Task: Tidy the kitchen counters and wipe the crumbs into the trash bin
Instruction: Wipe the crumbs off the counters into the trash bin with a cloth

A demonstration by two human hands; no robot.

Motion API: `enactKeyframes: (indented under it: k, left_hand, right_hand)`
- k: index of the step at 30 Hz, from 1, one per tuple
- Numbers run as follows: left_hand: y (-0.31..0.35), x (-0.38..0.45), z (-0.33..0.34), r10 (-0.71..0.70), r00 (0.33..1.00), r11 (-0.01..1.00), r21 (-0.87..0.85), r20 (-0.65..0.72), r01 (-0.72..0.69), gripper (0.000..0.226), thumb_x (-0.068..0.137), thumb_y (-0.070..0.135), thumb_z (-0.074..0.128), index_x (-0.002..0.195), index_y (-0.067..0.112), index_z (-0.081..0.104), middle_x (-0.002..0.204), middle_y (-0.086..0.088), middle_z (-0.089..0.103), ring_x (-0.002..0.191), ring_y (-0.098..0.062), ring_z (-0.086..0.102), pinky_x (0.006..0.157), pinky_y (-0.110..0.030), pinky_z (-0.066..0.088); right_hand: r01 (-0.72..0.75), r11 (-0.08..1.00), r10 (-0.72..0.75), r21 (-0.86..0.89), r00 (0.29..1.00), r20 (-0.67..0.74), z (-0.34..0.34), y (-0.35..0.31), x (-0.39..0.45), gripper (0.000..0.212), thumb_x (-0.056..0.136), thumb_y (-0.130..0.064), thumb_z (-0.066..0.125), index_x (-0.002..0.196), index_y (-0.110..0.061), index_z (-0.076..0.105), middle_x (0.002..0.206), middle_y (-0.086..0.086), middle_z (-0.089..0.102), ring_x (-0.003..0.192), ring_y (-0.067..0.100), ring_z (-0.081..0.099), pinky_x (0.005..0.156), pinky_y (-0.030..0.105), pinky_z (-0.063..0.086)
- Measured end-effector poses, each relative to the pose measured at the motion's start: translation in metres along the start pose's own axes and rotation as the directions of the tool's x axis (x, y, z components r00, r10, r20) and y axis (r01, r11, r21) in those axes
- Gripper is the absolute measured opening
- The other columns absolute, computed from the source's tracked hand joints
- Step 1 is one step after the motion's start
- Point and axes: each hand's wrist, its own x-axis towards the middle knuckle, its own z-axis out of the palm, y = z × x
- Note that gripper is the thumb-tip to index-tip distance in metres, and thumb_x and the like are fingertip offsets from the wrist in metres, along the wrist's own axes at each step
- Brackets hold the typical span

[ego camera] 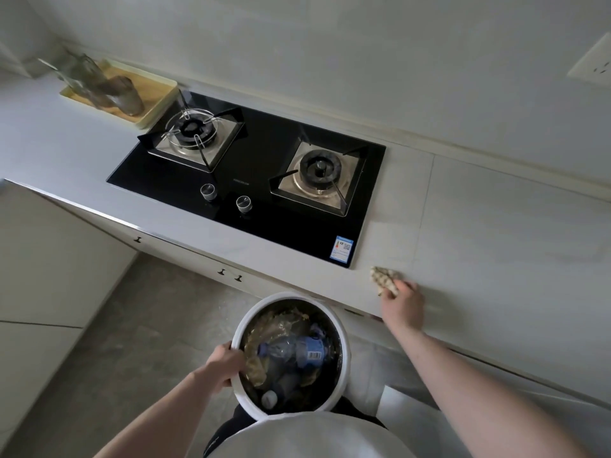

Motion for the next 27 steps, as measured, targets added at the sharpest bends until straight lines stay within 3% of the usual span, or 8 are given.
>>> enactKeyframes:
  k: [6, 10, 13, 15, 17, 20, 23, 27]
  left_hand:
    - [-0.002, 0.029, -0.052, 0.006, 1.000, 1.000, 0.001, 0.000, -0.006, 0.035, 0.074, -0.003, 0.048, 0.098, 0.011, 0.069, 0.088, -0.020, 0.074, 0.079, -0.037, 0.074, 0.068, -0.051, 0.064]
    - [0.007, 0.036, -0.088, 0.042, 0.999, 0.999, 0.005, 0.019, -0.042, 0.030, 0.080, -0.002, 0.047, 0.099, 0.009, 0.067, 0.081, -0.017, 0.070, 0.067, -0.031, 0.068, 0.047, -0.029, 0.054]
    - [0.010, 0.042, -0.113, 0.073, 0.997, 0.997, 0.003, 0.038, -0.073, 0.026, 0.082, -0.001, 0.048, 0.099, 0.009, 0.066, 0.077, -0.015, 0.068, 0.063, -0.028, 0.066, 0.043, -0.024, 0.049]
    - [0.007, 0.046, -0.131, 0.078, 0.996, 0.997, -0.009, 0.053, -0.077, 0.027, 0.083, -0.001, 0.048, 0.099, 0.009, 0.066, 0.075, -0.013, 0.068, 0.061, -0.026, 0.065, 0.041, -0.022, 0.047]
    - [0.002, 0.049, -0.147, 0.071, 0.996, 0.997, -0.021, 0.058, -0.070, 0.028, 0.083, -0.002, 0.047, 0.099, 0.009, 0.067, 0.074, -0.012, 0.068, 0.061, -0.025, 0.064, 0.042, -0.021, 0.047]
    - [-0.005, 0.056, -0.172, 0.062, 0.997, 0.997, -0.056, 0.054, -0.059, 0.029, 0.082, -0.005, 0.047, 0.097, 0.008, 0.068, 0.073, -0.013, 0.068, 0.061, -0.027, 0.065, 0.048, -0.025, 0.051]
    - [-0.011, 0.065, -0.192, 0.029, 0.999, 0.996, -0.083, 0.040, -0.026, 0.029, 0.078, -0.004, 0.049, 0.097, 0.006, 0.068, 0.073, -0.016, 0.069, 0.060, -0.029, 0.066, 0.051, -0.029, 0.053]
    - [-0.015, 0.074, -0.213, -0.001, 1.000, 0.992, -0.129, 0.007, 0.002, 0.033, 0.066, -0.004, 0.049, 0.091, 0.004, 0.069, 0.069, -0.020, 0.068, 0.056, -0.031, 0.065, 0.051, -0.033, 0.054]
  right_hand:
    - [0.165, 0.986, -0.160, -0.026, 0.978, 0.137, 0.065, -0.085, -0.052, 0.029, 0.094, -0.016, 0.061, 0.121, -0.011, 0.070, 0.124, 0.001, 0.058, 0.108, 0.024, 0.055, 0.097, 0.031, 0.048]
    - [0.202, 0.979, -0.195, -0.008, 0.953, 0.233, 0.091, -0.135, -0.083, 0.032, 0.097, -0.012, 0.056, 0.126, -0.017, 0.069, 0.126, -0.003, 0.059, 0.112, 0.018, 0.054, 0.099, 0.029, 0.049]
    - [0.284, 0.953, -0.291, 0.103, 0.772, 0.565, 0.110, -0.182, -0.128, 0.031, 0.097, -0.015, 0.057, 0.123, -0.027, 0.069, 0.123, -0.009, 0.066, 0.112, 0.011, 0.061, 0.101, 0.025, 0.047]
    - [0.319, 0.931, -0.358, 0.180, 0.687, 0.633, 0.120, -0.207, -0.157, 0.031, 0.095, -0.013, 0.058, 0.121, -0.025, 0.070, 0.117, -0.010, 0.067, 0.109, 0.009, 0.062, 0.097, 0.018, 0.046]
    - [0.295, 0.921, -0.390, 0.256, 0.715, 0.580, 0.120, -0.222, -0.169, 0.032, 0.093, -0.011, 0.057, 0.117, -0.026, 0.071, 0.111, -0.015, 0.066, 0.103, 0.002, 0.061, 0.091, 0.010, 0.045]
    - [0.201, 0.927, -0.329, 0.315, 0.840, 0.432, 0.106, -0.230, -0.153, 0.031, 0.095, -0.014, 0.056, 0.119, -0.028, 0.068, 0.115, -0.016, 0.065, 0.103, -0.006, 0.059, 0.083, 0.005, 0.046]
    - [0.179, 0.938, -0.246, 0.297, 0.947, 0.206, 0.087, -0.227, -0.113, 0.026, 0.096, -0.015, 0.063, 0.121, -0.015, 0.068, 0.113, -0.008, 0.062, 0.100, 0.004, 0.060, 0.073, -0.001, 0.040]
    - [0.168, 0.970, -0.174, 0.174, 0.985, 0.016, 0.085, -0.216, -0.066, 0.026, 0.093, -0.011, 0.067, 0.119, -0.007, 0.070, 0.119, 0.001, 0.059, 0.101, 0.014, 0.055, 0.075, 0.005, 0.038]
